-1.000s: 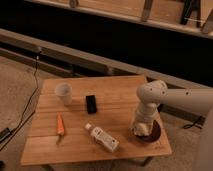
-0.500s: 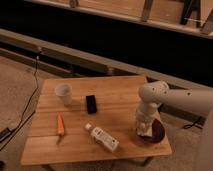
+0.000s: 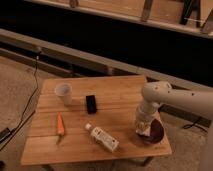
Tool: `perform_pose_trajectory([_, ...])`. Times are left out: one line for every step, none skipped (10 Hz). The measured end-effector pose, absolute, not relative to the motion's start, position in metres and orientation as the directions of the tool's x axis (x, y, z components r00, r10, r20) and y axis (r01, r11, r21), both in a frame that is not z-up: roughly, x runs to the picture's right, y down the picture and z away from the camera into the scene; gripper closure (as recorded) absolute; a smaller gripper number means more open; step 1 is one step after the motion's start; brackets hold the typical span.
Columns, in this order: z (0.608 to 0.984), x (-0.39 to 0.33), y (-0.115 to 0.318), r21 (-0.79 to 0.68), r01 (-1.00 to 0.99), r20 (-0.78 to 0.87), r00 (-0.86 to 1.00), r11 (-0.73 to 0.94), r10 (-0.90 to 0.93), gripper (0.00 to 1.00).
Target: Wipe the white sponge on the table
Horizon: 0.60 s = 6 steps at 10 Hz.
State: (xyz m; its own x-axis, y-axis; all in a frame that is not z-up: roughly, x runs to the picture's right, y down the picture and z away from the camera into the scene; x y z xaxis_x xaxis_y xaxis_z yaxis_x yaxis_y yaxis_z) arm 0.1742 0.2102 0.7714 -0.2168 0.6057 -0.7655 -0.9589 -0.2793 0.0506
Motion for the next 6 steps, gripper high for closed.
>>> perform_pose_trajectory([0.7717,0.1692,0.2073,0.032,-0.961,-0.766,-0.201,-0.275,0.611,1.00])
perform_pose_trajectory([0.7722,0.1657,0.2057,0.020,-0.963,-0.767,-0.188,-0.270,0.614,1.00])
perform_pose_trajectory([0.7721,0.1641,0.2060,0.017,-0.967,-0.771,-0.175,-0.255,0.612,1.00])
perform_pose_trajectory([0.7725,0.1632,0.2085,0.018,-0.971,-0.779,-0.164,-0.239,0.606,1.00])
perform_pose_trajectory([0.7736,0.1611,0.2122,0.020,-0.976,-0.790,-0.148,-0.217,0.595,1.00])
perform_pose_trajectory([0.7745,0.1604,0.2139,0.021,-0.977,-0.795,-0.144,-0.210,0.589,0.96])
